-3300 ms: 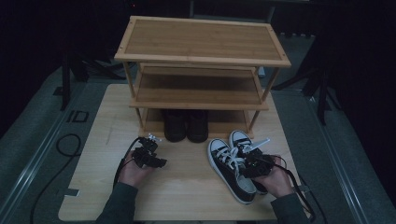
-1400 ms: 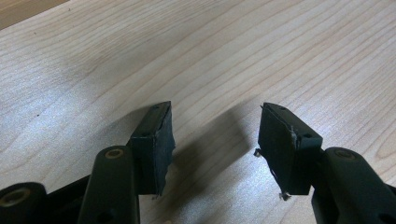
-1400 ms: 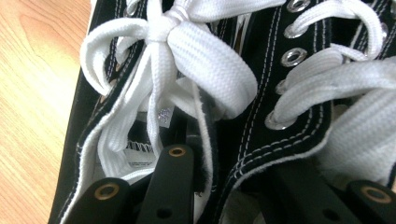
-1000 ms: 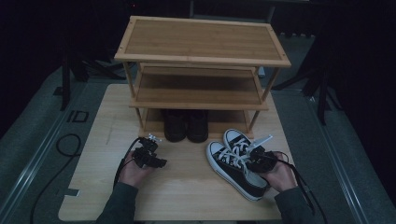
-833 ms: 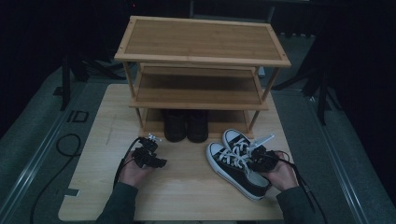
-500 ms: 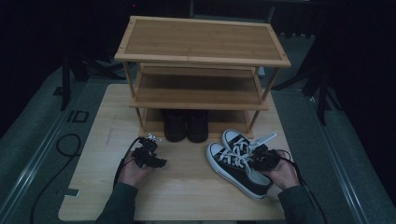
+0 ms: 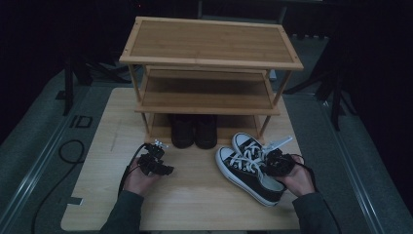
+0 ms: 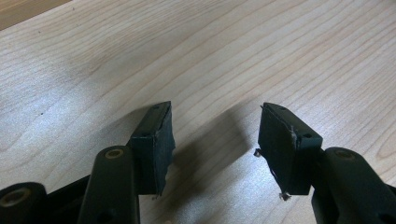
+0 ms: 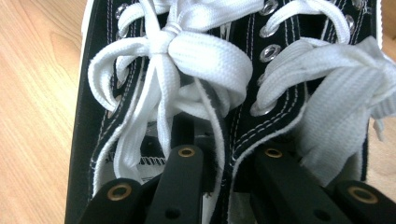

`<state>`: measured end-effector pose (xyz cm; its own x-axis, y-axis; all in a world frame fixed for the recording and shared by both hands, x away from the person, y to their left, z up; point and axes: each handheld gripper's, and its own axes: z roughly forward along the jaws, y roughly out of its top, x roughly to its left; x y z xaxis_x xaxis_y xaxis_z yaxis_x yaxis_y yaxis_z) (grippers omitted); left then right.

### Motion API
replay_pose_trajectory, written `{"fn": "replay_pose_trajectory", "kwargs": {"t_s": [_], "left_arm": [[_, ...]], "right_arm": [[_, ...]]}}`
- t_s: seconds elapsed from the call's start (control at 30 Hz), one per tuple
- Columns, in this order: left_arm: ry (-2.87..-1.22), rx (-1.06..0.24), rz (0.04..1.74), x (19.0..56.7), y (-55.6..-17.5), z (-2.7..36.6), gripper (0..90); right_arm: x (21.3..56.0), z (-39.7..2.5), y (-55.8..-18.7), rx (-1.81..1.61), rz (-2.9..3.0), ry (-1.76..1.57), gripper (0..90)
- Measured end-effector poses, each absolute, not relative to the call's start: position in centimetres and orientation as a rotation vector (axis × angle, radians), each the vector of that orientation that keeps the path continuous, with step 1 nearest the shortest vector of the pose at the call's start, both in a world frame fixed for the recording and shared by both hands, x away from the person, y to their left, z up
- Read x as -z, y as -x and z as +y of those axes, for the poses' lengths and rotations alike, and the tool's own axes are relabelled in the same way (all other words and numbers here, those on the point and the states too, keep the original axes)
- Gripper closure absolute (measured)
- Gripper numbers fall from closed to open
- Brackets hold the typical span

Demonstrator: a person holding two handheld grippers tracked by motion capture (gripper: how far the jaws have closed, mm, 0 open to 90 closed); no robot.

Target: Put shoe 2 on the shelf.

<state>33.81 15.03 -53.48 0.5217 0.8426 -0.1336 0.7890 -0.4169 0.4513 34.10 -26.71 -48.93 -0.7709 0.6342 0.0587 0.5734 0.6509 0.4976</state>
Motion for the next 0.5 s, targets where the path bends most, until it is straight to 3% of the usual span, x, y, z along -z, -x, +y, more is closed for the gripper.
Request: {"fn": "replay_pose_trajectory", "kwargs": {"t_s": [0.5], "left_arm": [[-2.295,-0.155,1.339,53.5,-33.8,15.1,45.4]], "right_arm": [[47.1,-26.9,-34.5,-0.764,2.742,-0.957,84.9]]}}
